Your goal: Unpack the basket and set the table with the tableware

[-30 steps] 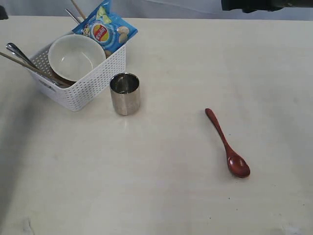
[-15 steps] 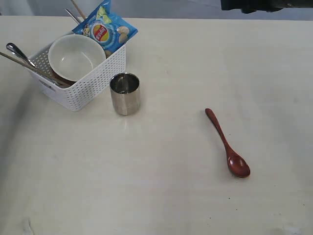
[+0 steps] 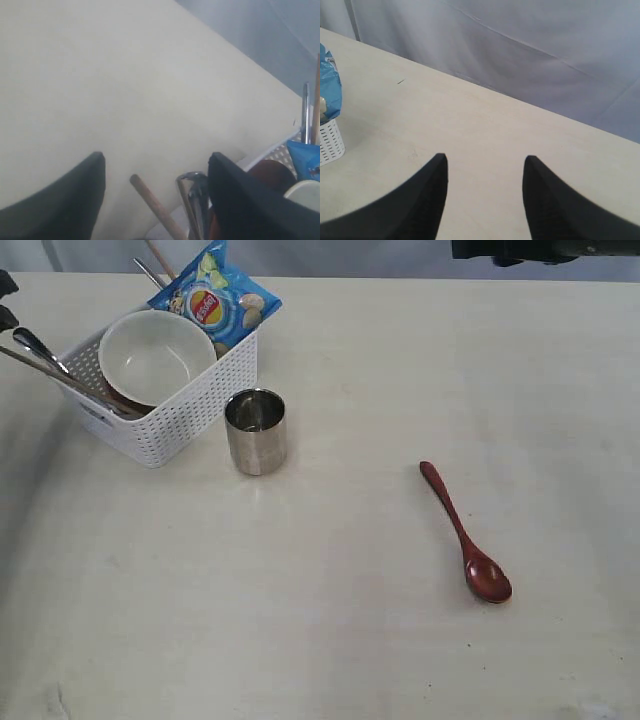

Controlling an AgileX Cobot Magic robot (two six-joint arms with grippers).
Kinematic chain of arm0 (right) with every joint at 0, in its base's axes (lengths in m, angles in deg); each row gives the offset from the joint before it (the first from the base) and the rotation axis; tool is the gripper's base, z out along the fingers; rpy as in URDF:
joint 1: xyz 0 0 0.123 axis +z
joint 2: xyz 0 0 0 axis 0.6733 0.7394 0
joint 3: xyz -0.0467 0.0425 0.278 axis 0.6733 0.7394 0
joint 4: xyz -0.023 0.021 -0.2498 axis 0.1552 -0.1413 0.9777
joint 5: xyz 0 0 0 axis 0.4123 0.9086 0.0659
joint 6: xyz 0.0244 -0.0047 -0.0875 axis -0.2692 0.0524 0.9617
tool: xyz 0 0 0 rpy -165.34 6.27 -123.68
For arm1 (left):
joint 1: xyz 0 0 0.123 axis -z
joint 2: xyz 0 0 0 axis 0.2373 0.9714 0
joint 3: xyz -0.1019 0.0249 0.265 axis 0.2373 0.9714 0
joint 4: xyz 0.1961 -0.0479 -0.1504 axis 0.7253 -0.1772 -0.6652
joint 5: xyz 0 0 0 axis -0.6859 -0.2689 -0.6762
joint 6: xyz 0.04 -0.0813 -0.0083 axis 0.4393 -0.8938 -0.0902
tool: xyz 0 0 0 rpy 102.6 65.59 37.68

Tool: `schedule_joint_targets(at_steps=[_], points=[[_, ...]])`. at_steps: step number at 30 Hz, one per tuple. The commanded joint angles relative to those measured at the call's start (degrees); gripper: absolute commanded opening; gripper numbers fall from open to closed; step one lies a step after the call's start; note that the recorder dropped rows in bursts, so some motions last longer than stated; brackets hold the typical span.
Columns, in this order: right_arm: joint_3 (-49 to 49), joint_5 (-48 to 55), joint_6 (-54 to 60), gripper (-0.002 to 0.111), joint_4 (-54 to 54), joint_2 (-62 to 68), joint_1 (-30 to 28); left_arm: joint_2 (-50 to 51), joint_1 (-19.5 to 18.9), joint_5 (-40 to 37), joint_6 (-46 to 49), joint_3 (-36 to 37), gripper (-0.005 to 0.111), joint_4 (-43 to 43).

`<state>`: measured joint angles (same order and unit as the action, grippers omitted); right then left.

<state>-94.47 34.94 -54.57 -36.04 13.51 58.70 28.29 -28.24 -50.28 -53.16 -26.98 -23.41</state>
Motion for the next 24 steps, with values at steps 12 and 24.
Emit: schedule_joint_targets(at_steps=[12, 24], points=[[0.24, -0.25, 0.31, 0.046, -0.22, -0.33, -0.23, 0.03, -0.22, -0.89, 0.94, -0.25, 0.020, -0.33], [0.24, -0.25, 0.31, 0.046, -0.22, -0.33, -0.23, 0.03, -0.22, 1.68, 1.09, -0.25, 0.000, 0.04]])
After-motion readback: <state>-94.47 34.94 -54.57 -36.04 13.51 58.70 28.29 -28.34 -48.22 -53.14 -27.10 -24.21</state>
